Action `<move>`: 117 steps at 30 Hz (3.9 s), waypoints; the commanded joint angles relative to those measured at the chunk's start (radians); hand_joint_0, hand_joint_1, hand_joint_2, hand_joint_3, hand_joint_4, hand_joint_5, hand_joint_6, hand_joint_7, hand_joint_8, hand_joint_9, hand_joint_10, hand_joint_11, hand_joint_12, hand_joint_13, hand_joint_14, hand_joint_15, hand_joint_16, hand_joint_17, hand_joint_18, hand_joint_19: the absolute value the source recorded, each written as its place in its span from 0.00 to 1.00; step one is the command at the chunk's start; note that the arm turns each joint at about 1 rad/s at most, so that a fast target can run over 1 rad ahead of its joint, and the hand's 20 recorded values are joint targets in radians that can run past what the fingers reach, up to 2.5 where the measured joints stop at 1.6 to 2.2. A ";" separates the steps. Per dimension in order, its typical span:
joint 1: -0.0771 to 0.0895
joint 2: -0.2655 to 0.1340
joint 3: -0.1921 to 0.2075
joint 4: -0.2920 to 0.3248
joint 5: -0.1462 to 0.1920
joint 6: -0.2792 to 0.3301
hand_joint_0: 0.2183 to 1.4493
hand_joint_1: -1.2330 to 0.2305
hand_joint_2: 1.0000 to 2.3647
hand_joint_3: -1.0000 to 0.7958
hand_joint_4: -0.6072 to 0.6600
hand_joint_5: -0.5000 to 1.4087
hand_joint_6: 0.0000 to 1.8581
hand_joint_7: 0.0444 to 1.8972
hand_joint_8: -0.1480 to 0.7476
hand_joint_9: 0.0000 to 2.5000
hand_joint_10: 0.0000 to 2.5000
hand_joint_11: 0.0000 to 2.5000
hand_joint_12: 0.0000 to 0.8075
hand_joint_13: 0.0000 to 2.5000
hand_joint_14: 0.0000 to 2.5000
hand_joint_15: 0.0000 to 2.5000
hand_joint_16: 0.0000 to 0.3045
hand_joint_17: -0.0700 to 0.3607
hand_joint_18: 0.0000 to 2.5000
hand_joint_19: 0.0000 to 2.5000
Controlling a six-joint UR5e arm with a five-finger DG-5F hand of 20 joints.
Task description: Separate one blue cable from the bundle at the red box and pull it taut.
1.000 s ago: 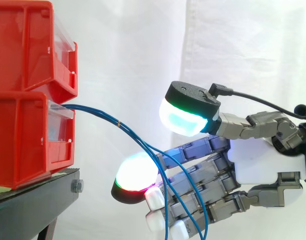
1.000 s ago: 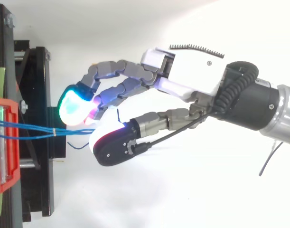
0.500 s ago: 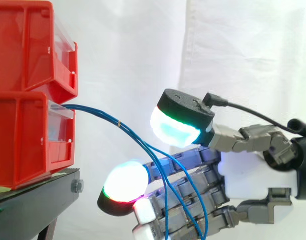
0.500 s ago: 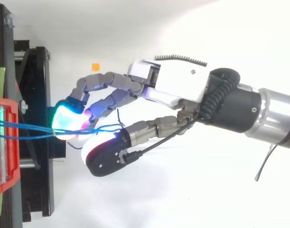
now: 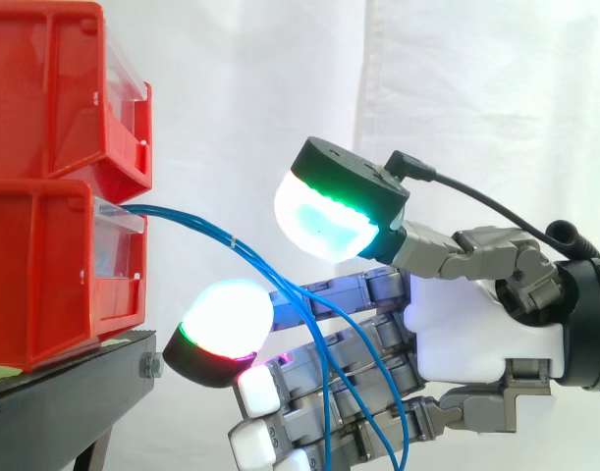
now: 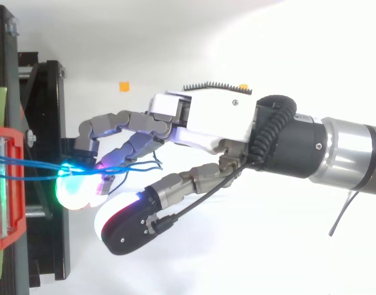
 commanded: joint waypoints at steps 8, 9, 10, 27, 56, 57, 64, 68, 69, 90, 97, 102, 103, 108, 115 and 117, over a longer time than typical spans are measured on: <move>0.001 0.000 0.007 0.020 -0.020 0.011 0.31 0.34 0.00 0.32 0.61 0.19 0.27 0.66 0.49 0.32 0.01 0.32 0.46 0.30 0.01 0.24 0.14 0.38 0.21 0.25; -0.001 0.000 0.008 0.020 -0.022 0.011 0.31 0.35 0.00 0.32 0.60 0.19 0.27 0.67 0.49 0.32 0.01 0.32 0.45 0.30 0.01 0.24 0.14 0.38 0.21 0.25; -0.001 0.000 0.007 0.020 -0.024 0.011 0.31 0.35 0.00 0.32 0.60 0.19 0.27 0.67 0.49 0.32 0.01 0.32 0.46 0.30 0.01 0.24 0.14 0.38 0.21 0.25; -0.013 -0.003 0.007 0.012 -0.020 -0.052 0.27 0.40 0.00 0.28 0.61 0.18 0.27 0.64 0.49 0.32 0.01 0.32 0.47 0.31 0.01 0.24 0.15 0.39 0.22 0.26; -0.042 -0.003 0.037 -0.026 -0.040 -0.055 0.33 0.40 0.01 0.33 0.59 0.19 0.27 0.69 0.49 0.33 0.01 0.33 0.46 0.32 0.01 0.24 0.14 0.39 0.23 0.26; -0.042 -0.003 0.037 -0.026 -0.040 -0.055 0.33 0.39 0.01 0.33 0.60 0.19 0.27 0.69 0.49 0.33 0.01 0.33 0.46 0.32 0.01 0.24 0.14 0.39 0.23 0.26; -0.044 -0.003 0.045 -0.026 -0.040 -0.055 0.33 0.38 0.01 0.33 0.59 0.19 0.27 0.68 0.49 0.33 0.01 0.33 0.46 0.32 0.01 0.24 0.14 0.39 0.23 0.26; -0.044 -0.003 0.044 -0.031 -0.040 -0.056 0.33 0.38 0.01 0.33 0.59 0.19 0.28 0.68 0.49 0.33 0.01 0.33 0.46 0.32 0.01 0.24 0.14 0.39 0.23 0.26; -0.044 -0.003 0.045 -0.031 -0.040 -0.056 0.33 0.38 0.01 0.33 0.59 0.19 0.28 0.67 0.49 0.33 0.01 0.33 0.46 0.32 0.01 0.24 0.14 0.39 0.23 0.26; -0.038 -0.003 0.047 -0.031 -0.047 -0.055 0.34 0.38 0.01 0.35 0.58 0.18 0.36 0.58 0.49 0.33 0.01 0.33 0.46 0.32 0.01 0.24 0.14 0.39 0.23 0.26; -0.036 -0.005 0.047 -0.028 -0.047 -0.055 0.34 0.37 0.01 0.38 0.58 0.17 0.39 0.54 0.49 0.33 0.01 0.33 0.46 0.32 0.01 0.24 0.14 0.39 0.23 0.26; -0.036 -0.005 0.047 -0.026 -0.047 -0.056 0.31 0.37 0.01 0.33 0.59 0.16 0.39 0.52 0.49 0.33 0.01 0.33 0.46 0.32 0.01 0.24 0.14 0.39 0.23 0.26; -0.035 -0.005 0.047 -0.026 -0.047 -0.056 0.31 0.37 0.00 0.32 0.59 0.16 0.39 0.52 0.49 0.33 0.01 0.34 0.46 0.32 0.01 0.24 0.14 0.39 0.23 0.26; -0.035 -0.005 0.047 -0.025 -0.047 -0.055 0.27 0.39 0.00 0.28 0.60 0.17 0.39 0.53 0.50 0.33 0.01 0.34 0.47 0.32 0.01 0.24 0.15 0.40 0.24 0.26; -0.038 -0.029 0.047 -0.018 -0.050 -0.035 0.26 0.39 0.00 0.28 0.60 0.17 0.38 0.54 0.51 0.33 0.01 0.34 0.48 0.32 0.01 0.25 0.15 0.40 0.24 0.26; -0.038 -0.028 0.047 -0.020 -0.051 -0.035 0.27 0.39 0.00 0.28 0.60 0.17 0.38 0.54 0.50 0.33 0.01 0.34 0.48 0.32 0.01 0.25 0.15 0.40 0.24 0.26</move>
